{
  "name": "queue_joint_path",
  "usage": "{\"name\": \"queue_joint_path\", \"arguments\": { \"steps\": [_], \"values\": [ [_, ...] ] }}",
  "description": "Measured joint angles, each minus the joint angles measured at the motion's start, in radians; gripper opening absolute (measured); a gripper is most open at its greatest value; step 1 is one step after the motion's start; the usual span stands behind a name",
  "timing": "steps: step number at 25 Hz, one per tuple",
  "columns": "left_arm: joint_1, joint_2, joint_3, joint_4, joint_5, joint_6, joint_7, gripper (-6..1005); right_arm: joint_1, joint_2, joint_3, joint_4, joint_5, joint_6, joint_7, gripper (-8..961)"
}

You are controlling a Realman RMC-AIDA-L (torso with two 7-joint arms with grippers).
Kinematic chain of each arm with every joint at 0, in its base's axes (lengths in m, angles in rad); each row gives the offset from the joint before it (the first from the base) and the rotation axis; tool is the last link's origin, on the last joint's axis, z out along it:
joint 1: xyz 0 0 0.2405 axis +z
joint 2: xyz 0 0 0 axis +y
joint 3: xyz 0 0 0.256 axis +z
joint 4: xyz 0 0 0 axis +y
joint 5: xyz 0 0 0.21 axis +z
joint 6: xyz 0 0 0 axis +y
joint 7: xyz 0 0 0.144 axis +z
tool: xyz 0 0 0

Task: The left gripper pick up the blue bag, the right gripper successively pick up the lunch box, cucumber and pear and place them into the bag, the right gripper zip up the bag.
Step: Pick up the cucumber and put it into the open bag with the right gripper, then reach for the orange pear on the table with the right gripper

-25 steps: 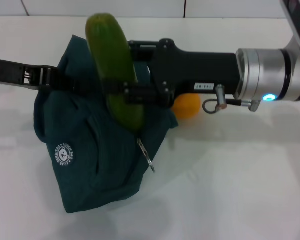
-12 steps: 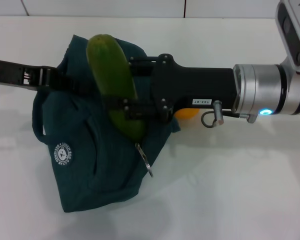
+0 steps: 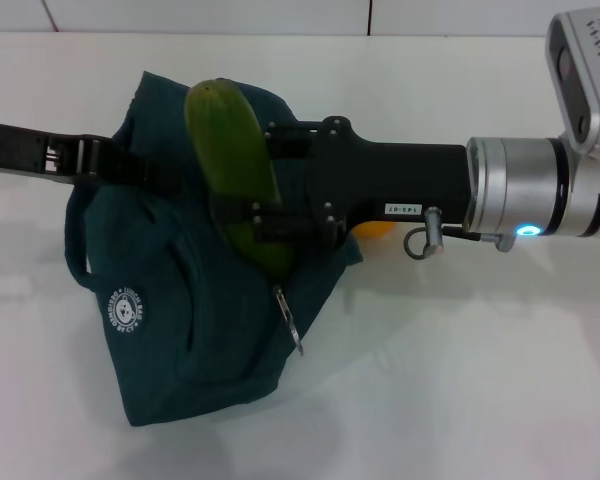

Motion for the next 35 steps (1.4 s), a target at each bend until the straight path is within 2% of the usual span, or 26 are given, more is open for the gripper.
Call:
{"name": "queue_joint_path", "arguments": {
  "steps": [16, 23, 28, 35],
  "values": [
    [-0.005, 0.000, 0.000, -0.002, 0.000, -0.002, -0.001, 43, 0.007, 0.000, -0.014, 0.010, 0.000, 0.030, 0.011, 589],
    [-0.005, 0.000, 0.000, -0.002, 0.000, -0.002, -0.003, 43, 0.005, 0.000, -0.011, 0.005, -0.003, 0.031, 0.007, 718],
    [0.001, 0.000, -0.001, -0.002, 0.000, -0.002, -0.002, 43, -0.022, -0.015, 0.068, -0.003, -0.008, 0.021, 0.009, 718],
    [0.003, 0.001, -0.002, -0.002, -0.009, -0.002, -0.001, 43, -0.116, -0.047, 0.296, -0.004, -0.126, 0.021, 0.010, 719]
  ]
}}
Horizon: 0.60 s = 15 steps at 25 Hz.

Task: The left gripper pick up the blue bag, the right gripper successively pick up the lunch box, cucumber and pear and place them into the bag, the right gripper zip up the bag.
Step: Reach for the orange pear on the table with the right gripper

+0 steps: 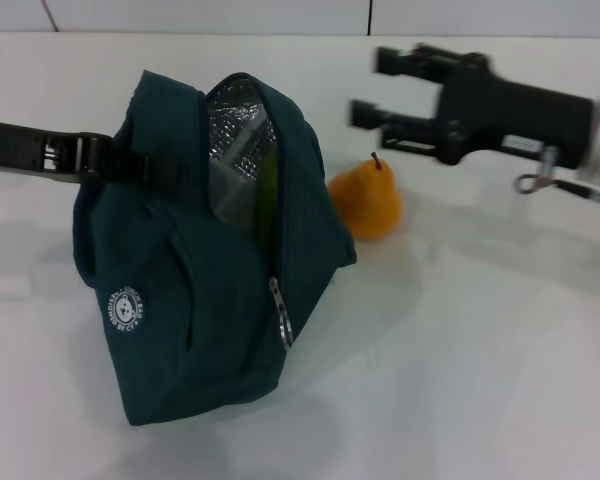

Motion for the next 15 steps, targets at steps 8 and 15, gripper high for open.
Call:
{"name": "queue_joint_path", "arguments": {
  "steps": [8, 15],
  "values": [
    [0.000, 0.001, 0.000, 0.000, -0.026, 0.002, -0.003, 43, -0.061, -0.012, 0.158, 0.015, -0.163, 0.016, 0.009, 717],
    [-0.006, 0.000, 0.000, 0.001, -0.029, 0.003, -0.006, 43, -0.058, 0.012, 0.166, 0.026, -0.227, 0.104, 0.009, 714]
  ]
}}
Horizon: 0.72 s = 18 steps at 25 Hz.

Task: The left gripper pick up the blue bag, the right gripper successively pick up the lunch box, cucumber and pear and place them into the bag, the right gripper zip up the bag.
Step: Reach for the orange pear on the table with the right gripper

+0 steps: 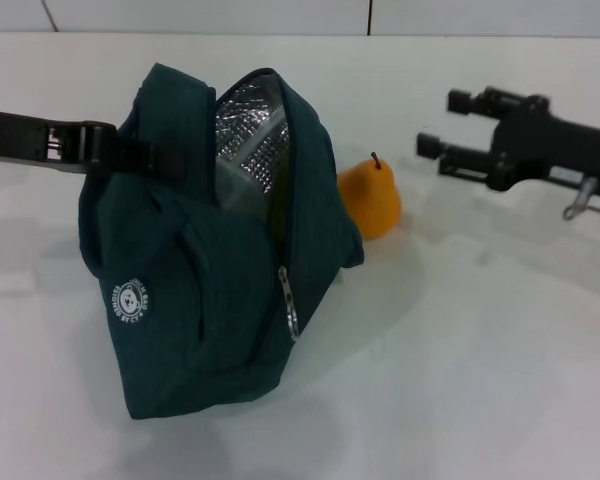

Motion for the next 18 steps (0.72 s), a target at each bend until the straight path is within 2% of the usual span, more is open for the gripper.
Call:
{"name": "queue_joint_path", "arguments": {
  "steps": [6, 18],
  "values": [
    [-0.002, -0.001, 0.000, -0.001, -0.001, 0.000, 0.000, 43, 0.041, 0.030, -0.028, 0.016, -0.080, 0.072, -0.008, 712],
    [-0.003, -0.002, 0.000, -0.002, -0.001, -0.003, 0.003, 43, 0.102, 0.035, -0.042, 0.062, -0.077, 0.101, -0.038, 708]
  ]
}}
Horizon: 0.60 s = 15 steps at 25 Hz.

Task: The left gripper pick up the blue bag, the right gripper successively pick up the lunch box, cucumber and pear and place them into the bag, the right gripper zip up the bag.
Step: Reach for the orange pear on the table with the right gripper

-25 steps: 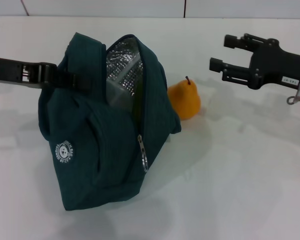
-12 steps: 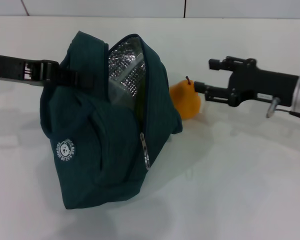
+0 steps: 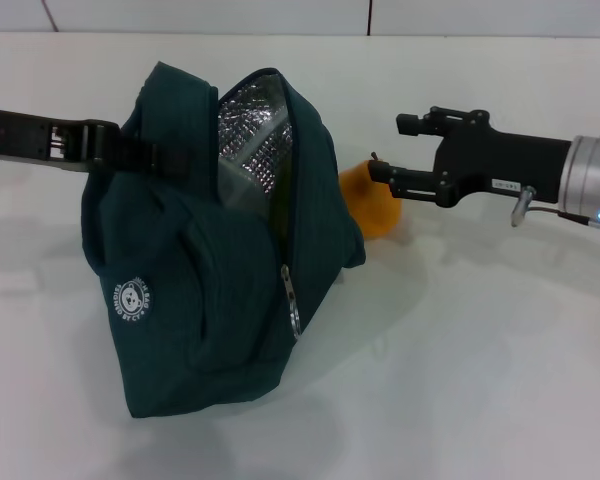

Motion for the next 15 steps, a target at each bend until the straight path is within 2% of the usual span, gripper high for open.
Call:
{"name": "queue_joint_path", "arguments": {
  "steps": [5, 13, 15],
  "values": [
    [0.000, -0.003, 0.000, -0.001, 0.000, -0.002, 0.001, 43, 0.033, 0.001, -0.009, 0.045, 0.002, 0.007, -0.013, 707],
    [0.002, -0.005, 0.000, -0.001, 0.000, -0.002, 0.003, 43, 0.040, 0.001, -0.051, 0.056, 0.041, 0.033, -0.030, 707],
    [0.002, -0.007, 0.000, 0.000, 0.000, -0.002, 0.003, 43, 0.042, 0.001, -0.065, 0.057, 0.041, 0.048, -0.030, 676]
  ]
}}
